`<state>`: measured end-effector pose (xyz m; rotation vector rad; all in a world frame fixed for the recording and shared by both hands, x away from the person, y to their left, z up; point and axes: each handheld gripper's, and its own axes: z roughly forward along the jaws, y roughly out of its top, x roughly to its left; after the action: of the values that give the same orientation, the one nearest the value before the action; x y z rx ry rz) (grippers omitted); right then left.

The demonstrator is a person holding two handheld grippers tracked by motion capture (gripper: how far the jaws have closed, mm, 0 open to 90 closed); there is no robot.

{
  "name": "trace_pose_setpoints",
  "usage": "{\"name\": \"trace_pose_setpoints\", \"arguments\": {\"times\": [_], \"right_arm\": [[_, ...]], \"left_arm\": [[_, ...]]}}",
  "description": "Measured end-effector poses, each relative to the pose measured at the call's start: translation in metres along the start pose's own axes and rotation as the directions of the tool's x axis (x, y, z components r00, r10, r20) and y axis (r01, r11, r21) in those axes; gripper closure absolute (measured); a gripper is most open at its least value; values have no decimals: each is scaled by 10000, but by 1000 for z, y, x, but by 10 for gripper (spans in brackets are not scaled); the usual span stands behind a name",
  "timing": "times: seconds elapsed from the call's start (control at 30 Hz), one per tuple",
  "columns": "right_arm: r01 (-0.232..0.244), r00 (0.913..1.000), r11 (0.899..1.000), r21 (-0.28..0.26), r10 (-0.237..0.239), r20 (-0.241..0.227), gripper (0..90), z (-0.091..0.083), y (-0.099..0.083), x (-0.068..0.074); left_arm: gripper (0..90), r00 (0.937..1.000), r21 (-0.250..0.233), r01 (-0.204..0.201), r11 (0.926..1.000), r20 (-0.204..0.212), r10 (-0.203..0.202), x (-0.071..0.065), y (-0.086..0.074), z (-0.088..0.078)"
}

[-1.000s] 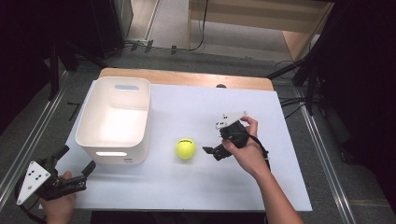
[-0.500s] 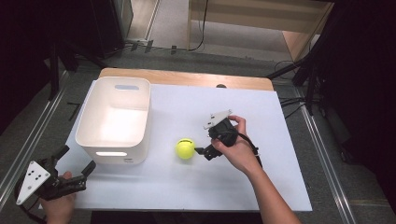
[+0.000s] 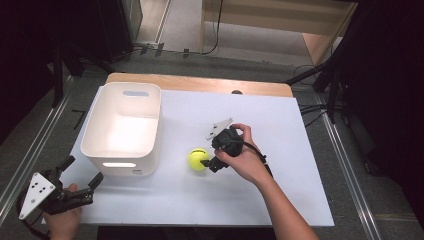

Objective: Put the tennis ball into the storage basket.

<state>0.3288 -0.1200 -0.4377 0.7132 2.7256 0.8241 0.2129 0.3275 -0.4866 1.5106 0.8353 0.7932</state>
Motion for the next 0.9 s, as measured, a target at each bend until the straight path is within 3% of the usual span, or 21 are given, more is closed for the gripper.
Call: {"name": "trace_pose_setpoints", "arguments": {"times": [0.9], "right_arm": [[352,9972,9907,1316,-262,-694,5,30,20,11]], "left_arm": [[0,10000,97,-84,9999,-33,84,-1,0,1]]}}
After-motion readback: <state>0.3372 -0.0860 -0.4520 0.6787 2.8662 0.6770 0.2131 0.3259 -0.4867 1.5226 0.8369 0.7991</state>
